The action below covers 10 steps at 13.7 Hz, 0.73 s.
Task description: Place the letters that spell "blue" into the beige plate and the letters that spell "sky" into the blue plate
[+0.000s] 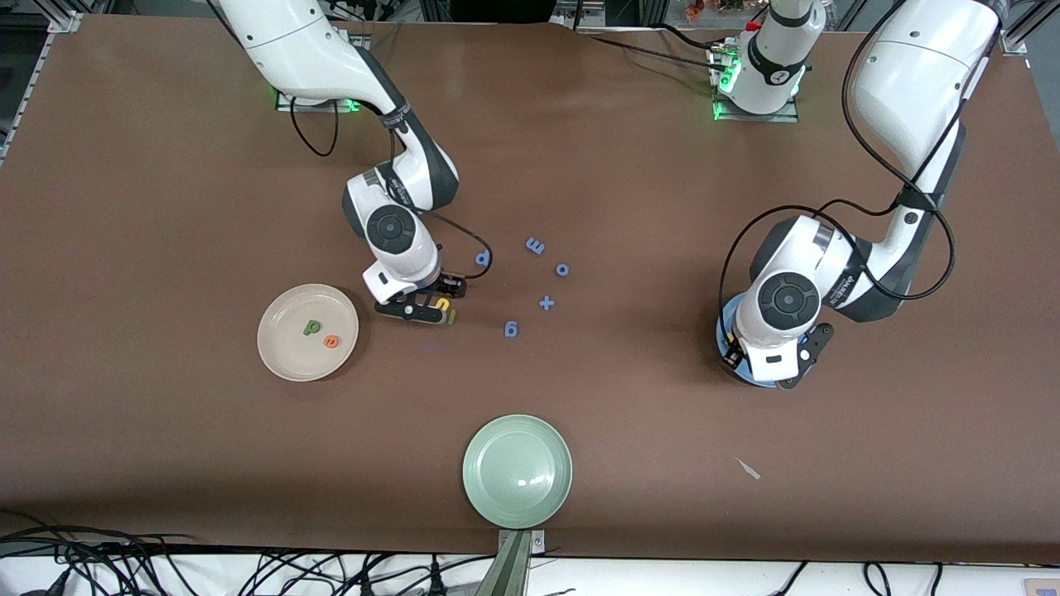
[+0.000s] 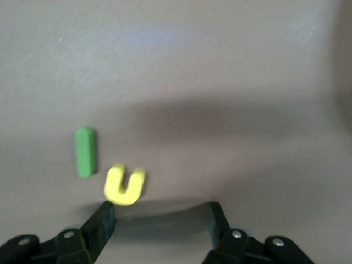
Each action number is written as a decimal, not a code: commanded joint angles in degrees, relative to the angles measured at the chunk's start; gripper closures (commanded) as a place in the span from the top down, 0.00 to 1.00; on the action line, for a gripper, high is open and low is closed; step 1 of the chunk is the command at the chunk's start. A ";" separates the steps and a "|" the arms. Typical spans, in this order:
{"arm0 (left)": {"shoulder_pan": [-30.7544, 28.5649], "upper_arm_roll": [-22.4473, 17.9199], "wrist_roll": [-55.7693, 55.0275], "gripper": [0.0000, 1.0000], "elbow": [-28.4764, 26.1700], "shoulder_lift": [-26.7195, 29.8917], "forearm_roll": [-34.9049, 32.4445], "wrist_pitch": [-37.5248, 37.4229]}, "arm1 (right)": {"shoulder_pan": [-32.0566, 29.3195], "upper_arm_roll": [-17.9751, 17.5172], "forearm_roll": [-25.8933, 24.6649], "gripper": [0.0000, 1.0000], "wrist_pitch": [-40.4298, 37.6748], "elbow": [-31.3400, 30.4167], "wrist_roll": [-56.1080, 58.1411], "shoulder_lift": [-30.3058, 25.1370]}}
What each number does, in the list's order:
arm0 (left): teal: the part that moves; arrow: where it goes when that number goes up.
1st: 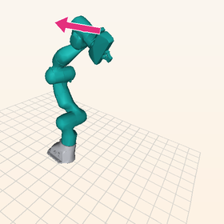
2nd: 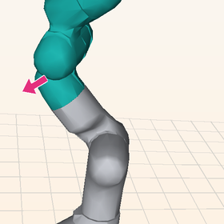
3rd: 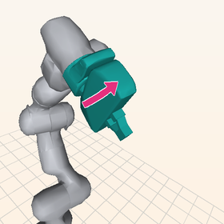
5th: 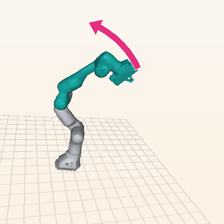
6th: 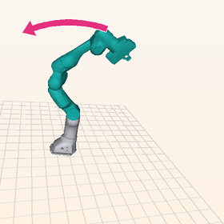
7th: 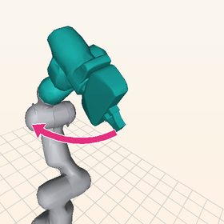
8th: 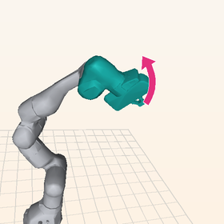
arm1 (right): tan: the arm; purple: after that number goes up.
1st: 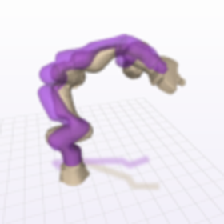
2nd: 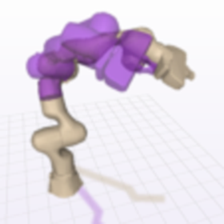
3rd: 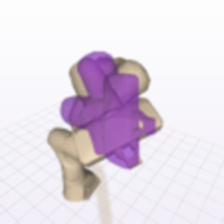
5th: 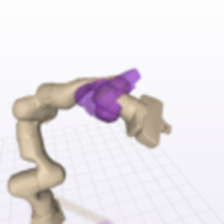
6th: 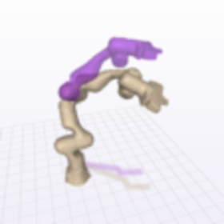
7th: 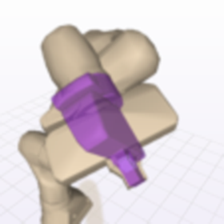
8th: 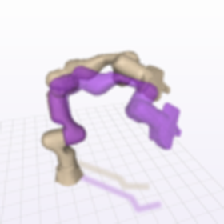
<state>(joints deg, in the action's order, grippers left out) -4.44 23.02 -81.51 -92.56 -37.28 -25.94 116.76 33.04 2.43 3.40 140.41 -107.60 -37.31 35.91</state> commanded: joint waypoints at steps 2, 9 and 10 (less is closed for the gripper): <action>0.04 0.36 9.05 1.00 5.71 0.89 -1.22 -1.45 | -1.22 -0.06 -1.11 0.77 1.88 -0.24 0.66 0.74; -1.27 -0.08 30.57 1.00 8.80 5.10 -0.77 -2.77 | -1.05 -0.06 -0.14 0.77 2.67 3.00 0.13 2.67; -2.41 0.00 34.97 1.00 8.89 5.54 -0.43 -2.77 | -1.05 -0.06 -0.06 0.77 2.67 3.10 0.04 2.76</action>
<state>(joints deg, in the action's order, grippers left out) -5.63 23.10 -53.94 -83.43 -34.26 -25.96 115.59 32.12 2.49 3.39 142.05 -106.44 -36.88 36.72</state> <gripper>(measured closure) 0.000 0.225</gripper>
